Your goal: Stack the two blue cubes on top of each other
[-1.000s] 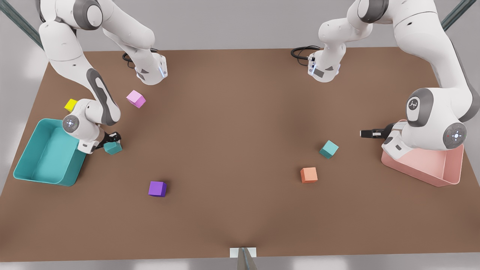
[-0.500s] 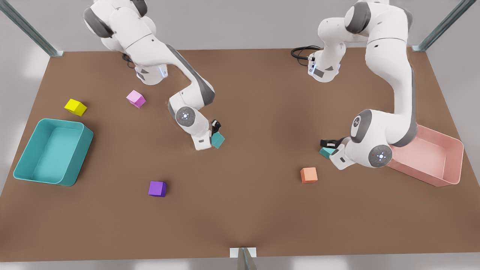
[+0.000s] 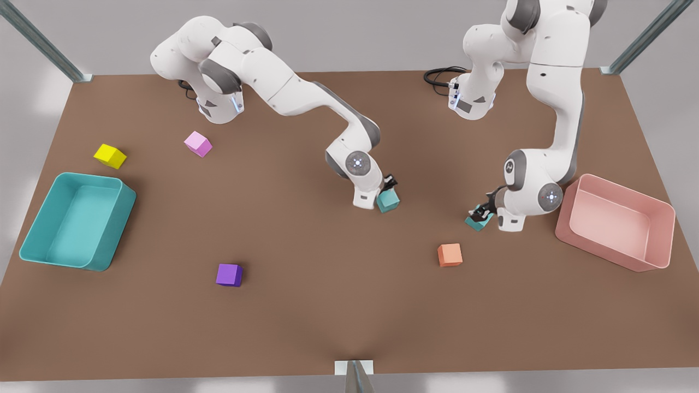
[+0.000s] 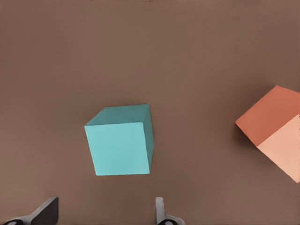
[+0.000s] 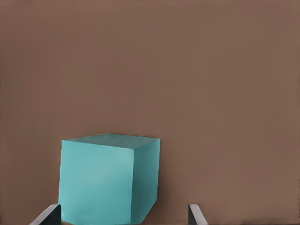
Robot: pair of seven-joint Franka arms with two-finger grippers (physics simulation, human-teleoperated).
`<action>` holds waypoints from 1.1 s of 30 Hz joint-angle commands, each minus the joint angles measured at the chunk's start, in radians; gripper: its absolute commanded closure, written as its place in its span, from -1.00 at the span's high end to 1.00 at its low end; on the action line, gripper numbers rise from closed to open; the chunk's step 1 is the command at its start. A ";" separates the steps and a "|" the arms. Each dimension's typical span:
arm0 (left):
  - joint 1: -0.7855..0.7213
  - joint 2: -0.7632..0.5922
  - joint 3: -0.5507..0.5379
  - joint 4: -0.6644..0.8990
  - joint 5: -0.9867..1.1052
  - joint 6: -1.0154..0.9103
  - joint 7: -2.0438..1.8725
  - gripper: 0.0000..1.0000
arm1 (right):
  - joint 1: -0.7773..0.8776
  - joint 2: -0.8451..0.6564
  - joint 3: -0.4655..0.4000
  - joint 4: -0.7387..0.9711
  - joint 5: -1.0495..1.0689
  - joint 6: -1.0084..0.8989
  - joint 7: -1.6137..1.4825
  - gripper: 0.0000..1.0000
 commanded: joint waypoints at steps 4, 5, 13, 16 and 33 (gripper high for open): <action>-0.001 0.021 0.000 -0.021 -0.037 0.206 -0.552 1.00 | -0.148 -0.141 0.011 -0.001 0.010 -0.213 0.413 1.00; 0.001 0.026 0.000 -0.022 -0.037 0.209 -0.540 1.00 | -0.197 -0.177 0.011 -0.001 0.011 -0.301 0.333 1.00; 0.005 0.056 0.000 -0.049 -0.032 0.226 -0.443 1.00 | -0.682 -0.374 -0.009 0.229 -0.423 -0.913 -0.847 1.00; 0.005 0.058 0.000 -0.064 -0.030 0.200 -0.187 1.00 | -0.662 -0.590 -0.006 0.177 -0.362 -1.154 -0.706 1.00; 0.004 0.124 -0.003 -0.058 -0.037 0.286 -0.045 1.00 | -0.619 -0.711 0.001 -0.068 -0.374 -1.031 -0.537 1.00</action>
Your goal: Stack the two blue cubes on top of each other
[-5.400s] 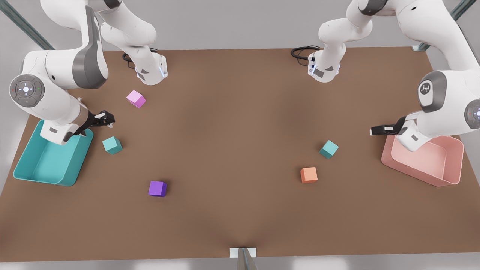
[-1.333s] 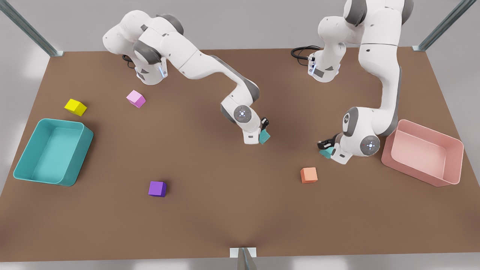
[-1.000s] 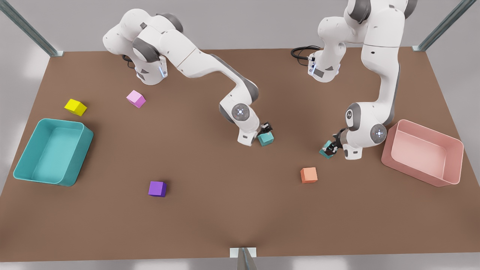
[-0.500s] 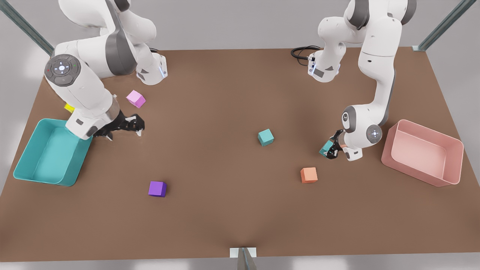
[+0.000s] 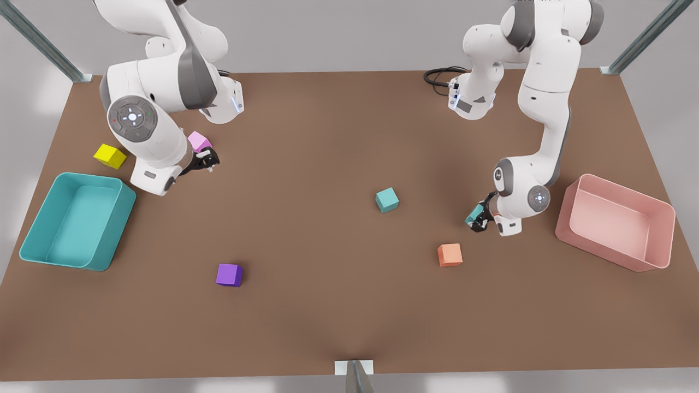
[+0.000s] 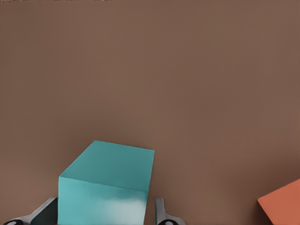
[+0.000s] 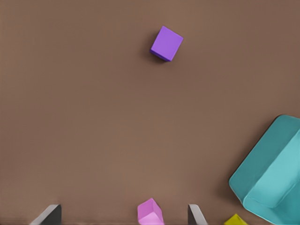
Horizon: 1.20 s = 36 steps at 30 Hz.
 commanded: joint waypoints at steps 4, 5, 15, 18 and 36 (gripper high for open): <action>0.001 0.026 0.000 0.002 0.002 0.057 0.091 0.98 | -0.002 0.001 -0.003 -0.001 -0.001 -0.015 -0.130 1.00; 0.001 0.026 0.000 0.002 0.001 0.059 0.091 0.60 | -0.002 0.002 -0.004 -0.001 -0.001 -0.015 -0.130 1.00; 0.002 0.008 -0.003 0.028 0.007 0.053 0.093 0.17 | -0.003 0.005 -0.006 -0.001 -0.001 -0.015 -0.130 1.00; -0.051 -0.072 -0.006 0.065 0.031 -0.089 0.094 0.17 | -0.006 0.005 -0.006 -0.002 0.000 -0.015 -0.130 1.00; -0.360 -0.024 -0.227 0.246 0.133 -0.302 -0.252 0.21 | -0.006 0.019 -0.006 -0.008 0.002 -0.016 -0.127 1.00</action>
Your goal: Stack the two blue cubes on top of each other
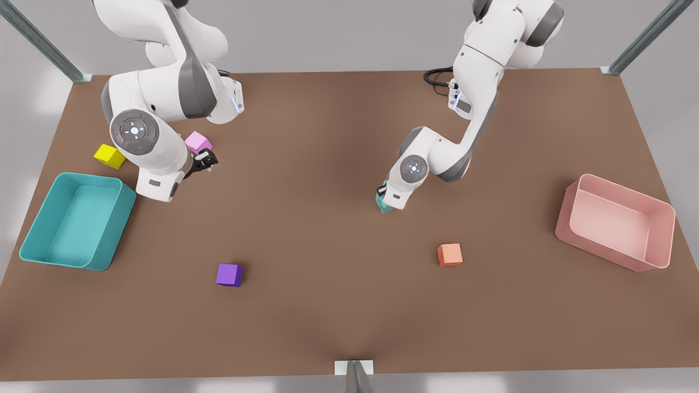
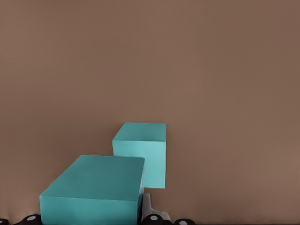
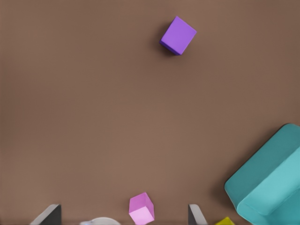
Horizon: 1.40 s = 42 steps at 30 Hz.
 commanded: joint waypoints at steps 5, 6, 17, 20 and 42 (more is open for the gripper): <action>0.007 0.025 -0.024 0.001 -0.005 0.053 -0.141 0.21 | 0.000 -0.001 0.000 -0.006 0.002 -0.001 -0.016 1.00; 0.007 0.027 -0.024 0.001 -0.004 0.058 -0.141 0.21 | 0.000 -0.001 0.000 -0.006 0.004 -0.001 -0.016 1.00; 0.012 0.037 -0.026 0.001 -0.005 0.112 -0.140 0.57 | 0.000 -0.001 0.000 -0.007 0.007 0.000 -0.014 1.00; 0.013 0.039 -0.024 0.003 -0.004 0.112 -0.140 1.00 | 0.000 -0.001 0.000 -0.015 0.007 0.000 -0.014 1.00; 0.064 0.020 -0.024 0.035 0.001 0.084 -0.140 1.00 | 0.000 -0.001 0.000 -0.015 0.007 0.003 -0.014 1.00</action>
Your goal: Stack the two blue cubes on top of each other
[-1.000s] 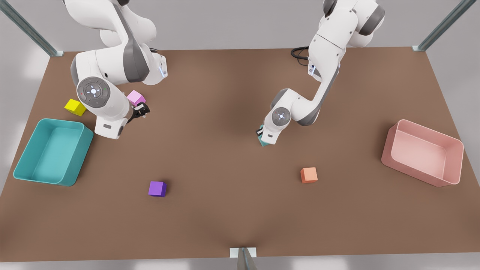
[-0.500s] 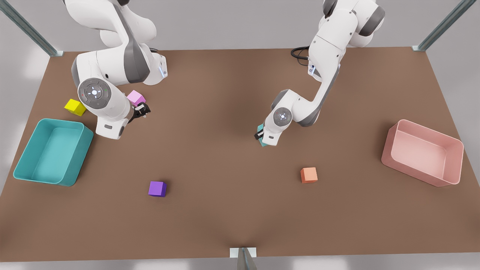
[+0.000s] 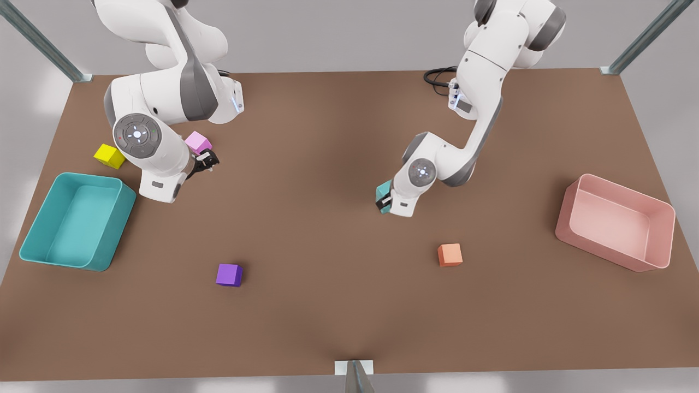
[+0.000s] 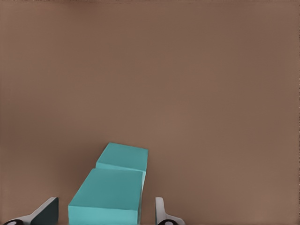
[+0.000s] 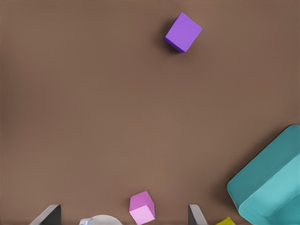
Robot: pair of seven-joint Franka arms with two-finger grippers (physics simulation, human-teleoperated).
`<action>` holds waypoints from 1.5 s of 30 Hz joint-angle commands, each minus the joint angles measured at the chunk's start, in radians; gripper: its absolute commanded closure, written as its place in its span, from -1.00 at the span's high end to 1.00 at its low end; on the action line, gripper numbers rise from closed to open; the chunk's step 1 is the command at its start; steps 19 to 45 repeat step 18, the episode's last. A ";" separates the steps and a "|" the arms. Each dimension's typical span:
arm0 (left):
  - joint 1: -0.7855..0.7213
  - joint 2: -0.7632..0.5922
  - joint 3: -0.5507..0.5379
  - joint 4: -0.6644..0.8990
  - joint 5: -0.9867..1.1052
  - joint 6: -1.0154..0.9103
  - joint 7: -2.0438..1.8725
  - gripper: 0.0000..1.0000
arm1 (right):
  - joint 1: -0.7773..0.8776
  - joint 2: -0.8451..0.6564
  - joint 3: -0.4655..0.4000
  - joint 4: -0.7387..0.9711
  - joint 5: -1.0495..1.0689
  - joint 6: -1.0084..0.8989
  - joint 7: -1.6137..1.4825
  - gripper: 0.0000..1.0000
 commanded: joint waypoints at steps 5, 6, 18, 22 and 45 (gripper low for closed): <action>0.017 -0.006 0.000 0.027 0.002 -0.045 -0.012 1.00 | -0.002 -0.001 -0.001 0.004 -0.003 0.001 -0.001 1.00; 0.036 -0.001 0.001 0.128 0.002 -0.202 -0.005 1.00 | -0.002 -0.001 -0.001 0.005 -0.003 0.001 -0.001 1.00; 0.330 -0.158 0.121 0.618 0.258 -1.017 1.252 1.00 | -0.002 0.000 -0.001 0.004 0.001 0.001 -0.001 1.00; 0.330 -0.158 0.121 0.618 0.258 -1.017 1.252 1.00 | -0.002 0.000 -0.001 0.004 0.001 0.001 -0.001 1.00; 0.330 -0.158 0.121 0.618 0.258 -1.017 1.252 1.00 | -0.002 0.000 -0.001 0.004 0.001 0.001 -0.001 1.00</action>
